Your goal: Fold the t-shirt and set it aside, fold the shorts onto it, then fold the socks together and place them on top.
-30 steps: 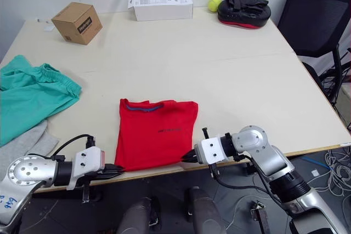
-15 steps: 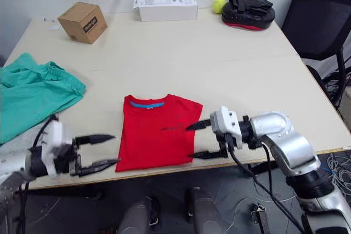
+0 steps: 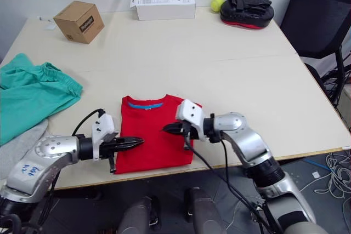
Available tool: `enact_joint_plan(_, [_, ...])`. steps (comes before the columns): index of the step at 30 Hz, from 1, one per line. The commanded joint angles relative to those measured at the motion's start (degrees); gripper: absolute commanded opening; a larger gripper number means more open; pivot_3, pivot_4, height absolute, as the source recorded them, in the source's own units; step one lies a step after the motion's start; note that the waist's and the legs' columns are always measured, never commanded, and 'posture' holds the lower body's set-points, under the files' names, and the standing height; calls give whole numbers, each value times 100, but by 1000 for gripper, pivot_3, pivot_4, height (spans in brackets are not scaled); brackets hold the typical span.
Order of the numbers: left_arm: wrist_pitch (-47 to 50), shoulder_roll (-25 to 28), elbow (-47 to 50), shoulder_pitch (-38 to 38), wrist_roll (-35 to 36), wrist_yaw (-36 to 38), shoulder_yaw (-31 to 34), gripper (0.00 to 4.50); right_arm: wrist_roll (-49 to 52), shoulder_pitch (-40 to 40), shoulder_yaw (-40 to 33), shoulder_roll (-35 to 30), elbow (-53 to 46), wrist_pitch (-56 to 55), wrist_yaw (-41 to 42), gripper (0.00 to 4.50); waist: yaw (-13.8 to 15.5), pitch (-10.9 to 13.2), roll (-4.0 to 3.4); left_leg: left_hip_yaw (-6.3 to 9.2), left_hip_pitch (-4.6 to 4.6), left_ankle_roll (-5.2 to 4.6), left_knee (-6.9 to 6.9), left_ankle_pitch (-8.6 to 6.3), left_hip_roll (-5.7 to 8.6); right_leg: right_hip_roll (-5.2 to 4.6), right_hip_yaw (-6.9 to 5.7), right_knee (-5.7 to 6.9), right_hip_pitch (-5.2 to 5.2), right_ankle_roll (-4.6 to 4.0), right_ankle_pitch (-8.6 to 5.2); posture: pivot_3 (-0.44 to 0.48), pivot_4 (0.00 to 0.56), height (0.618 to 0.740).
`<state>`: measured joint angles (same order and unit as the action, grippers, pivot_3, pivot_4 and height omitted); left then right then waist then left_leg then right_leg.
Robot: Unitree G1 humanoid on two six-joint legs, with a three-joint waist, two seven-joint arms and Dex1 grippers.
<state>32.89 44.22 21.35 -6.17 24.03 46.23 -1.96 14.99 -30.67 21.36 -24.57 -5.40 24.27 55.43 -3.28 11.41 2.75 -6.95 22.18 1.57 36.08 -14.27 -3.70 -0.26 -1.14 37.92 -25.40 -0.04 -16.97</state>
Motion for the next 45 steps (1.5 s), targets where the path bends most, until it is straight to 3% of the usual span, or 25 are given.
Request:
enact_joint_plan(1, [-286,-127,-189,-81,-333,-122,-113,42,-368,-40,131,209,209,-161,-309,0,10,0,1,0,1,-3,2,2,1,-1,1,1,0,0,0,0,150,740])
enact_joint_plan(6, [-151,-290,-335,-53,-547,-278,-207,42,-956,-104,138,301,1065,-620,-663,0,19,-5,5,-5,2,-13,4,5,8,-10,5,-1,2,0,2,0,150,740])
enact_joint_plan(16, [-122,-297,-346,70,-602,-276,-148,42,-1234,-1193,-834,-63,3368,-1589,-1210,0,22,-15,9,-3,-12,-24,5,11,14,-15,5,-8,24,1,6,0,150,740])
enact_joint_plan(20, [-132,-323,-364,11,-613,-289,-139,42,-755,-1275,-1242,-25,3225,-1167,-842,0,19,-14,8,0,-14,-21,-2,12,12,-13,5,-6,23,2,6,0,150,740])
enact_joint_plan(22, [-111,-351,-337,-20,-585,-292,-140,42,-7,-990,-1462,-262,2318,20,-225,0,24,-13,7,0,-14,-21,-2,12,12,-13,4,-5,23,3,7,0,150,740])
enact_joint_plan(25, [-162,-350,-332,-34,-608,-263,-170,0,1046,-457,-1647,-871,904,1987,366,600,50,-13,4,7,-8,-22,-2,10,11,-14,3,-5,22,11,11,0,150,740])
enact_joint_plan(29, [-195,-351,-321,-38,-628,-254,-173,0,2223,22,-1964,-1477,-256,4076,471,1976,63,-13,2,6,-8,-26,0,5,12,-17,3,-14,24,14,12,0,150,740])
enact_joint_plan(32, [-191,-356,-310,-65,-630,-238,-161,0,2693,2,-2442,-1351,-205,5495,-45,2989,33,-14,2,6,-11,-28,1,7,11,-15,4,-17,26,12,11,0,150,740])
enact_joint_plan(36, [-172,-362,-213,-67,-632,-247,-147,0,2697,-56,-2798,-982,307,6529,-667,4438,38,-14,3,7,-8,-29,-1,10,12,-14,5,-25,26,8,9,0,150,740])
enact_joint_plan(45, [-100,-358,-99,-90,-665,-286,-122,0,3304,-254,-2713,47,1286,6823,-1581,4479,-19,-41,26,5,-10,-31,-8,7,7,-7,7,-32,28,11,10,0,150,740])
